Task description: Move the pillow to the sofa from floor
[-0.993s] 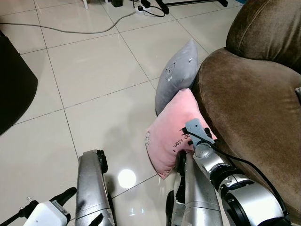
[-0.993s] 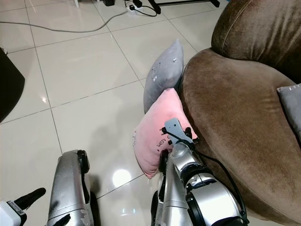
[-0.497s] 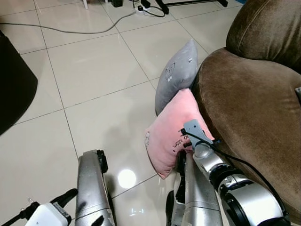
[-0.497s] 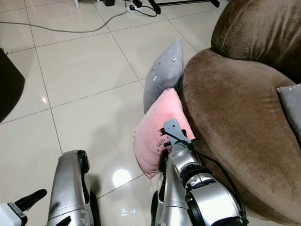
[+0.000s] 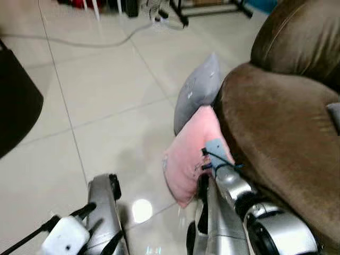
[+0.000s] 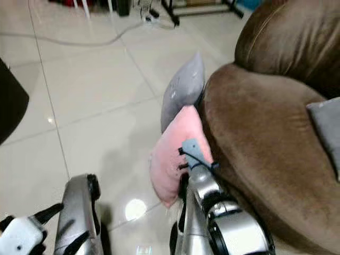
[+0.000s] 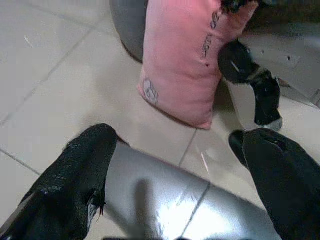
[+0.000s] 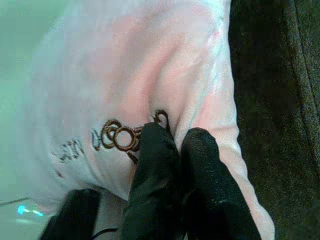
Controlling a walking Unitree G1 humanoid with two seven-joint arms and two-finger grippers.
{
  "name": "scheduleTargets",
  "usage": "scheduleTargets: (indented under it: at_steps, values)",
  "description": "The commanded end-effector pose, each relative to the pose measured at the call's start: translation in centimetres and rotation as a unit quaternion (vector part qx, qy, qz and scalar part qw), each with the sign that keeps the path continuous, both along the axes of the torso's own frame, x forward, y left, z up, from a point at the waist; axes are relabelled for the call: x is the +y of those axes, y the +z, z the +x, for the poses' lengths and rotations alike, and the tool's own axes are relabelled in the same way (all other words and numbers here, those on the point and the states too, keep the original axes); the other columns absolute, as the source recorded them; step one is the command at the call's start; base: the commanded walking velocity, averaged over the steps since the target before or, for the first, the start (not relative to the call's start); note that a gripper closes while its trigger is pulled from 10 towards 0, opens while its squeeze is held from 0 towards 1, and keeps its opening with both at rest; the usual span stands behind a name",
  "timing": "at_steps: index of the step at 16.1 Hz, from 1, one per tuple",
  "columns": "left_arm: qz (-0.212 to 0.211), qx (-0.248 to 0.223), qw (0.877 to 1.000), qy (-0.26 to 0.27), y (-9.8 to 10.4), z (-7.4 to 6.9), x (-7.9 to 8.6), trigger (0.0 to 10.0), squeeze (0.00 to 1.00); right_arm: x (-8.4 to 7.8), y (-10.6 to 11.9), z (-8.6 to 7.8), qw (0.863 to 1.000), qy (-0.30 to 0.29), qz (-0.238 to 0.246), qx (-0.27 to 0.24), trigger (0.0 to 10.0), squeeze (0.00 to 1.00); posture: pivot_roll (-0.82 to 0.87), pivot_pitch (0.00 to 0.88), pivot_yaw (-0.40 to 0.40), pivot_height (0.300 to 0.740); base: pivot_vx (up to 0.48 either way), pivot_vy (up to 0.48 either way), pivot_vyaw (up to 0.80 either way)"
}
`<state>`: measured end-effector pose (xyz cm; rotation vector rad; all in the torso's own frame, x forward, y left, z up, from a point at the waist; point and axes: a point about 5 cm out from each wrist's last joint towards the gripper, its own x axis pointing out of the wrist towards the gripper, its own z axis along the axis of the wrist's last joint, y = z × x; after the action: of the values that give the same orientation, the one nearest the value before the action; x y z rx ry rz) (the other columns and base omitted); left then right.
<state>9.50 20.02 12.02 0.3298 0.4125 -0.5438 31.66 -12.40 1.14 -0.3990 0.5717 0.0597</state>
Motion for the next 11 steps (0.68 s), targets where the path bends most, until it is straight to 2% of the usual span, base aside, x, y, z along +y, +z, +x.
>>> scheduleTargets:
  at_steps: [1,2,4,5,6,7,9,11]
  values:
    - [0.0,-0.002,1.0,0.004,-0.8,0.5,-0.2,10.0,0.0,0.1,-0.3,-0.4,0.999,0.012,0.046,-0.009,0.0,0.0,0.12,0.02,-0.09,0.478,0.0,0.0,0.0]
    - [0.001,-0.004,1.0,0.005,-1.1,0.9,-0.2,10.0,0.0,0.2,-0.2,-0.4,0.998,0.016,0.058,-0.012,0.0,0.0,0.11,0.015,-0.089,0.478,0.0,0.0,0.0]
    - [0.02,-0.025,0.999,0.025,-2.5,2.9,-0.1,10.0,0.0,0.3,0.0,-1.1,0.988,0.083,0.113,-0.058,0.0,0.0,0.07,0.0,-0.072,0.478,0.0,0.0,0.0]
    - [0.023,-0.033,0.998,0.038,-2.7,3.3,0.3,10.0,0.0,0.1,0.4,-1.5,0.982,0.107,0.132,-0.078,0.0,0.0,0.05,0.0,-0.067,0.478,0.0,0.0,0.0]
    - [0.029,-0.044,0.997,0.05,-2.3,3.4,0.8,10.0,0.0,-0.1,1.0,-2.0,0.973,0.137,0.152,-0.106,0.0,0.0,0.04,0.0,-0.058,0.478,0.0,0.0,0.0]
    - [0.03,-0.054,0.997,0.054,-2.1,4.3,0.7,10.0,0.0,-0.3,1.6,-2.2,0.968,0.15,0.161,-0.12,0.0,0.0,0.03,0.0,-0.055,0.478,0.0,0.0,0.0]
    - [0.035,-0.078,0.994,0.066,-1.9,5.6,0.4,10.0,0.0,-0.9,3.2,-3.1,0.956,0.172,0.178,-0.158,0.0,0.0,0.02,0.0,-0.051,0.478,0.0,0.0,0.0]
    - [0.041,-0.122,0.986,0.11,-1.2,7.2,0.6,10.0,0.0,-2.4,6.7,-3.6,0.938,0.148,0.211,-0.23,0.0,0.0,0.01,0.0,-0.044,0.478,0.0,0.0,0.0]
